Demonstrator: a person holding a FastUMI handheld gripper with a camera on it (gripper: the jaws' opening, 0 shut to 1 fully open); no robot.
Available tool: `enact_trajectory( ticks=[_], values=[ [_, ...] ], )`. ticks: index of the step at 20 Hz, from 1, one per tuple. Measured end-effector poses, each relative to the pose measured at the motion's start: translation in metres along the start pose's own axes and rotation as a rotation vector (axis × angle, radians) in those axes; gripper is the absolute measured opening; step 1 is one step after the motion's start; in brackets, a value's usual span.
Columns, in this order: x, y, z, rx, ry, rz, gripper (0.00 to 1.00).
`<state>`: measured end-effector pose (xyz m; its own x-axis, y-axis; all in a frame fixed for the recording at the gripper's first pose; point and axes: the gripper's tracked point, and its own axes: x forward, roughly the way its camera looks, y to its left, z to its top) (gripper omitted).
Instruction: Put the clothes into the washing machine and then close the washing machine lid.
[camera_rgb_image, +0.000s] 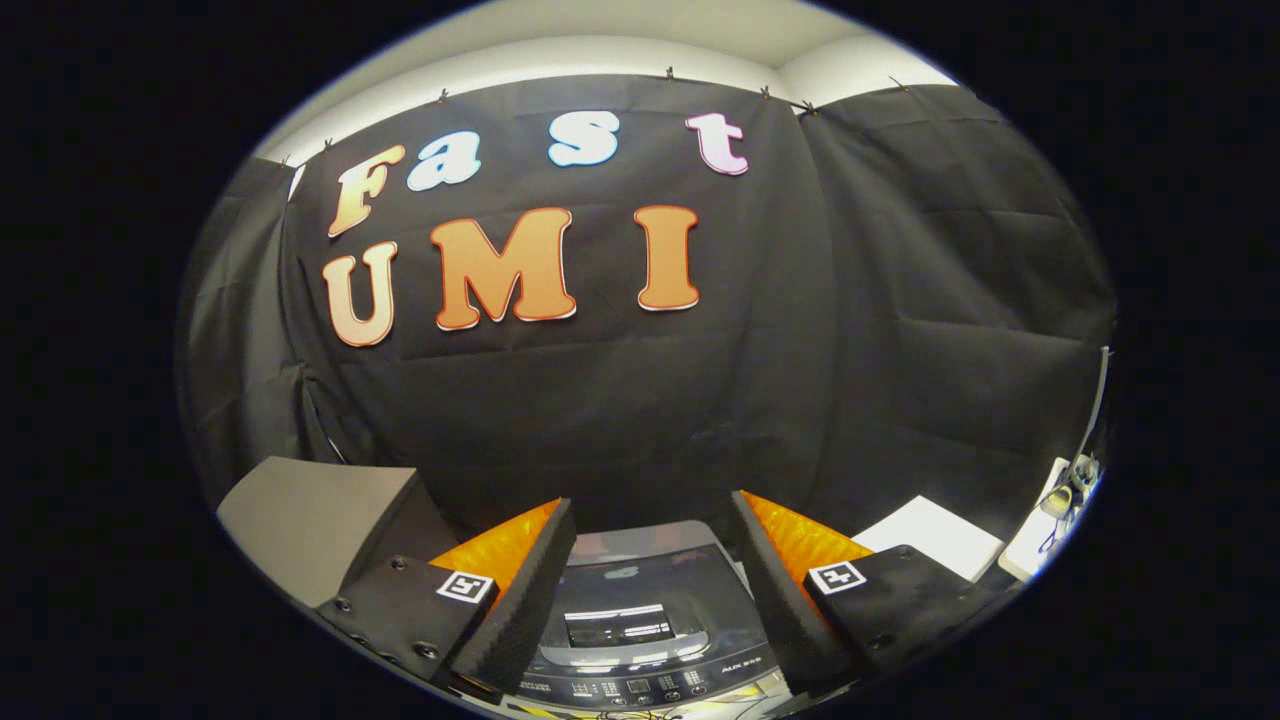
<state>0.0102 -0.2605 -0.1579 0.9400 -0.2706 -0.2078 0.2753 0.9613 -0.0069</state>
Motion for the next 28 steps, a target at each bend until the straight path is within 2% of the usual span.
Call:
enact_trajectory(
  ticks=[7, 17, 22, 28],
  values=[
    [-0.026, -0.005, 0.059, 0.038, -0.074, -0.002, 0.99],
    [-0.073, -0.065, 0.132, 0.025, -0.182, -0.117, 0.99],
    [-0.095, -0.091, 0.14, 0.022, -0.198, -0.181, 0.99],
    [-0.101, -0.099, 0.14, 0.03, -0.185, -0.178, 0.99]
  ],
)
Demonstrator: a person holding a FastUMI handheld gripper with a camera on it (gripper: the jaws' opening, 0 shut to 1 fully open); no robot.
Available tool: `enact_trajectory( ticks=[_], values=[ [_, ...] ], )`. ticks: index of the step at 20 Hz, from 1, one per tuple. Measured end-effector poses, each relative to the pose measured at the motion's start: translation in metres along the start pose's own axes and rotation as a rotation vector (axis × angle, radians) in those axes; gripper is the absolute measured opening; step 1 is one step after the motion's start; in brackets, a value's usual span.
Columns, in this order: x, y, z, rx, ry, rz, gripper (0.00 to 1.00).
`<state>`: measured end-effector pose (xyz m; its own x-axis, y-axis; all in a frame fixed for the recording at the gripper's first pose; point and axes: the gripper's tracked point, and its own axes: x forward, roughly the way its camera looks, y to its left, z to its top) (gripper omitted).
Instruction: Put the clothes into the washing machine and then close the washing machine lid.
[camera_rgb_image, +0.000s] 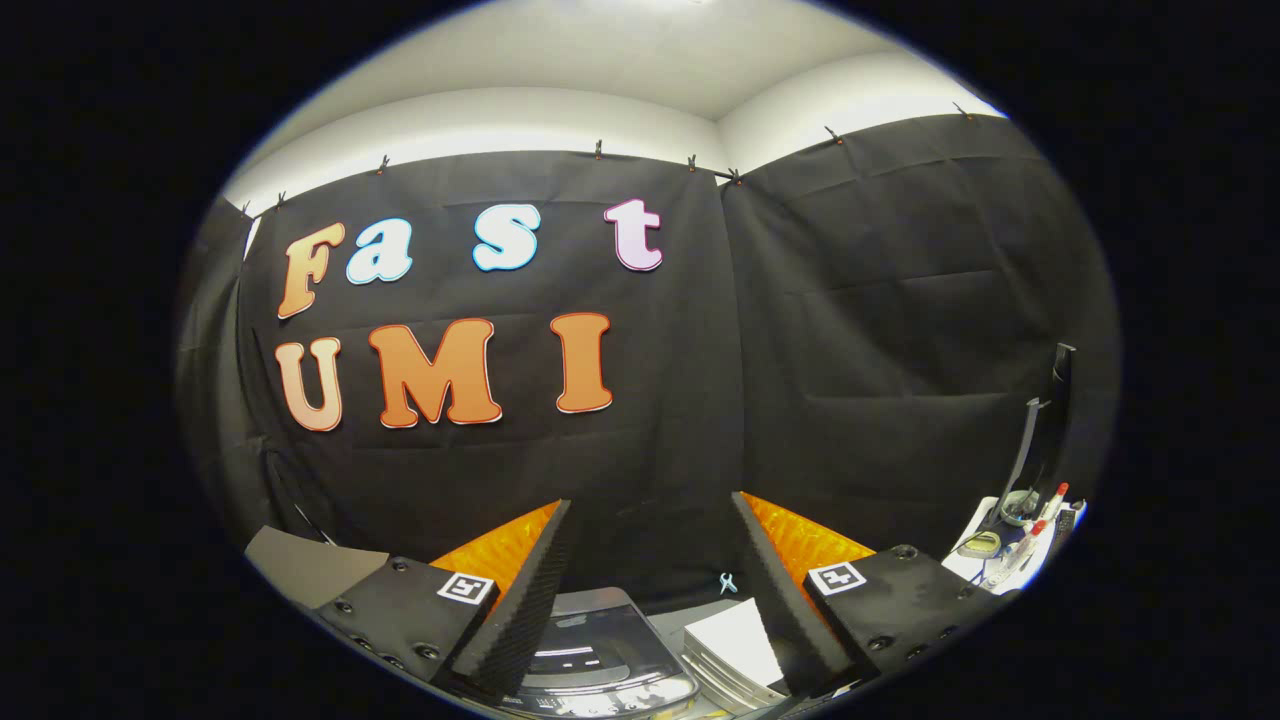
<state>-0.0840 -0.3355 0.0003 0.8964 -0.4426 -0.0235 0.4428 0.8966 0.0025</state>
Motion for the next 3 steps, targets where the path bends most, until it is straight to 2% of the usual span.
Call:
enact_trajectory(
  ticks=[3],
  values=[
    [0.0006, -0.0026, 0.0033, -0.013, -0.006, -0.005, 0.99]
  ],
)
